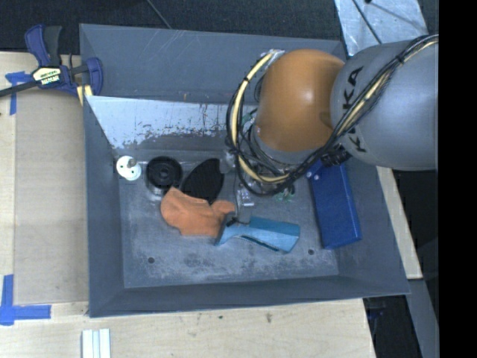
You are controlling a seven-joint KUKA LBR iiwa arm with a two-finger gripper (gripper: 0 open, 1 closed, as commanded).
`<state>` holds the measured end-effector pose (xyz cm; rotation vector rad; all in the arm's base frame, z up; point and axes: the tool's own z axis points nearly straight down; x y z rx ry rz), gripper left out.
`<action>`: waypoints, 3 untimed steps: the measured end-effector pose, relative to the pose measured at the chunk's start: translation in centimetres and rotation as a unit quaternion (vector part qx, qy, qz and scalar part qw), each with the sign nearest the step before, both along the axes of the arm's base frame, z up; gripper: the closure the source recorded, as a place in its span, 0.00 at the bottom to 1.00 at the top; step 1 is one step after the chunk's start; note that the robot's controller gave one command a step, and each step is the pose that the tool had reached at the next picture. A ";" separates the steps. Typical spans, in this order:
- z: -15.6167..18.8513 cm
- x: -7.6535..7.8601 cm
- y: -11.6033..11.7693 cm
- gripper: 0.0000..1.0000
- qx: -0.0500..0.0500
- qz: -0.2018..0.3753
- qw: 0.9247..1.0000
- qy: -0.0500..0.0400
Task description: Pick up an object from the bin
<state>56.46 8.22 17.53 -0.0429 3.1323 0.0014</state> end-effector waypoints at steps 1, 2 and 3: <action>-6.7 -0.7 0.8 0.00 0.000 0.017 1.000 0.001; -8.0 -4.4 0.0 1.00 0.001 -0.066 0.998 0.004; -8.1 -4.4 -0.1 0.00 0.000 -0.067 0.998 0.004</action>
Offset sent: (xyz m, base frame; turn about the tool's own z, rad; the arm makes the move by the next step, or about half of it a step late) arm -0.0443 -0.0008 -0.0815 0.1323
